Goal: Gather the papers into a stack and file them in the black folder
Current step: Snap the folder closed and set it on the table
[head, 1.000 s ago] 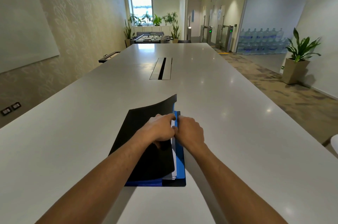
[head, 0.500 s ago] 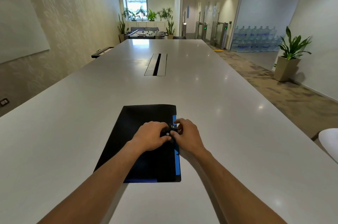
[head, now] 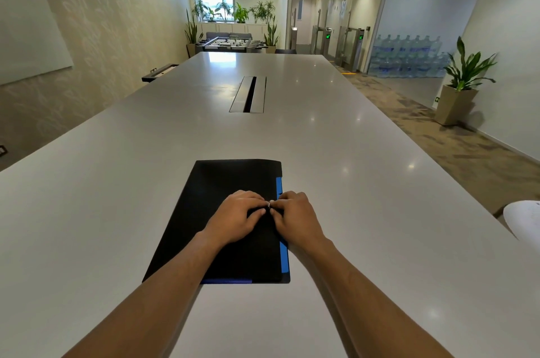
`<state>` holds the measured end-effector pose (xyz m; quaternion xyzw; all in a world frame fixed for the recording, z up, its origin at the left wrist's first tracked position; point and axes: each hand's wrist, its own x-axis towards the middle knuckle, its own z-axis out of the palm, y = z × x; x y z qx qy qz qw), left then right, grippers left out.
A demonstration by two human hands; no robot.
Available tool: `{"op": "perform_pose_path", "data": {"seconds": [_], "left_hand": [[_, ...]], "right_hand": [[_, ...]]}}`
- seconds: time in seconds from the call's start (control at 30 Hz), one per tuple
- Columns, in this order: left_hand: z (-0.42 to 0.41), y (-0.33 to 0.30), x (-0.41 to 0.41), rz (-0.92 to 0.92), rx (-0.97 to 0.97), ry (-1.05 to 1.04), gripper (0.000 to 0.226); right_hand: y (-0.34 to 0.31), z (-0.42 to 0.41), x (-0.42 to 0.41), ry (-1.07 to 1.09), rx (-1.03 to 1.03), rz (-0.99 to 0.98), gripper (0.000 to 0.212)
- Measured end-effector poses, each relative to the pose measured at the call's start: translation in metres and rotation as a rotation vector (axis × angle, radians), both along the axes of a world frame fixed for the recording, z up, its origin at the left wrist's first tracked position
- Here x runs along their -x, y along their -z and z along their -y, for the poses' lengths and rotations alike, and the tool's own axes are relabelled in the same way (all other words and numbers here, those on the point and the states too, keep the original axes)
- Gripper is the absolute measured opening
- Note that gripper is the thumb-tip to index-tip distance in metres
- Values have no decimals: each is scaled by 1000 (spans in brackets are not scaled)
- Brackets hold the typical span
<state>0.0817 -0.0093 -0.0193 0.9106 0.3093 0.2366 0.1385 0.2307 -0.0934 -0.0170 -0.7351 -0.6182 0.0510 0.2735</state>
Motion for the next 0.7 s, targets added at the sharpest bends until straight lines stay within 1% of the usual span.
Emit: {"op": "perform_pose_path", "data": {"seconds": [0.27, 0.47, 0.6, 0.7], "left_hand": [[-3, 1, -4, -26, -19, 18, 22], [-4, 2, -3, -77, -45, 25, 26], [0, 1, -3, -88, -33, 5, 28], [3, -1, -2, -96, 23, -25, 29]], "right_hand": [[-7, 1, -2, -40, 90, 169, 37], [-10, 3, 1, -37, 161, 253, 40], [-13, 5, 5, -23, 172, 260, 39], [-13, 9, 11, 17, 161, 215, 39]]}}
